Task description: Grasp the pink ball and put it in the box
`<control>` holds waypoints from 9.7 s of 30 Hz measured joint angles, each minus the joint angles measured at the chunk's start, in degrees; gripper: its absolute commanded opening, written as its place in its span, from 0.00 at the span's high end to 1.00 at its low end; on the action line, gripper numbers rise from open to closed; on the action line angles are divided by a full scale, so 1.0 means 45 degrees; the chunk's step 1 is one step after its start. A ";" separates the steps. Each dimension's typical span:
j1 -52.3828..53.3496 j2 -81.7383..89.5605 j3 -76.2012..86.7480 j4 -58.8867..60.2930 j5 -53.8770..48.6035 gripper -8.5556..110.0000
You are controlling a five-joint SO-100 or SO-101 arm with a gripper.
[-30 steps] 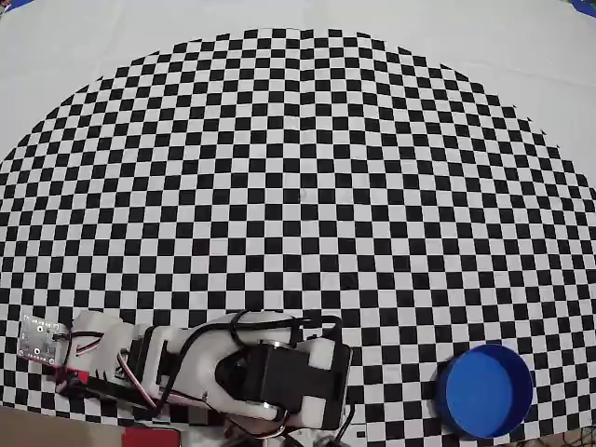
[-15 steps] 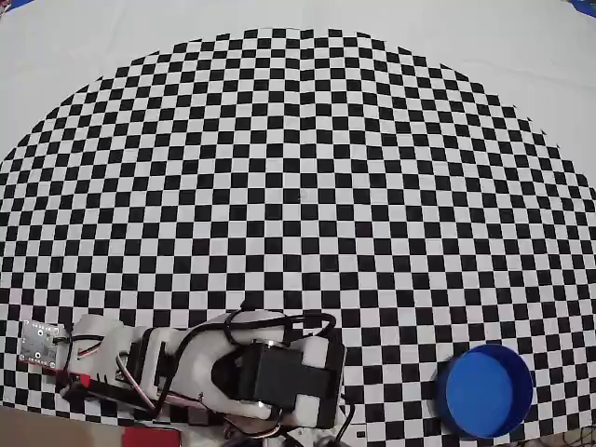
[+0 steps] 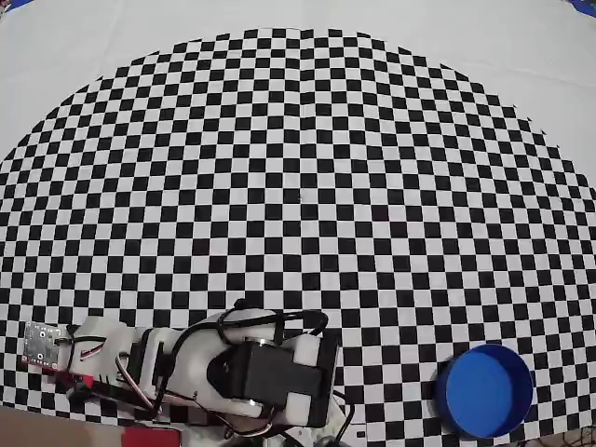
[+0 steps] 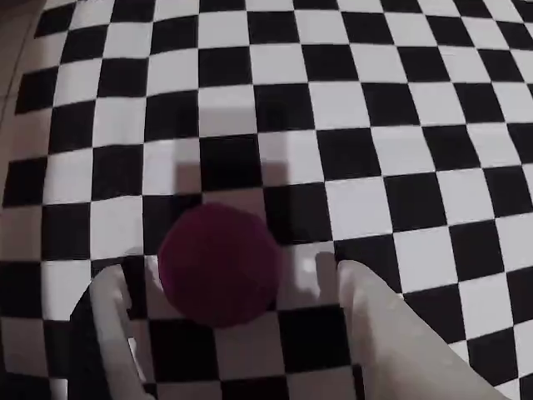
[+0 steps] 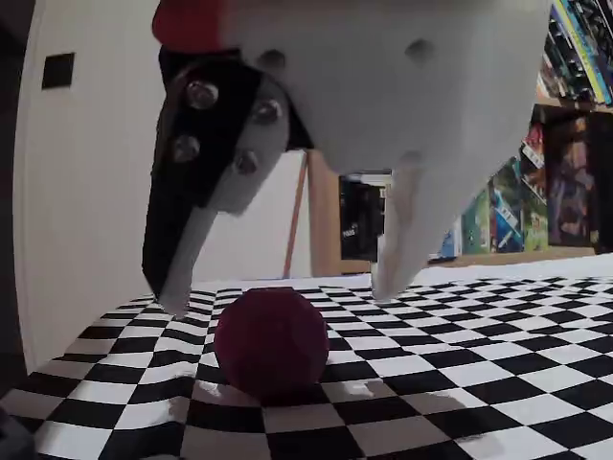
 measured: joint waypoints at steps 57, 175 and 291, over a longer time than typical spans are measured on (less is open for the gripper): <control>-0.0137 -0.1738 -0.1270 0.0000 0.0000 0.69; -0.0234 -0.1660 -0.1855 -0.0039 0.0000 0.93; 0.8398 0.3457 -0.1621 0.1738 -0.0762 0.93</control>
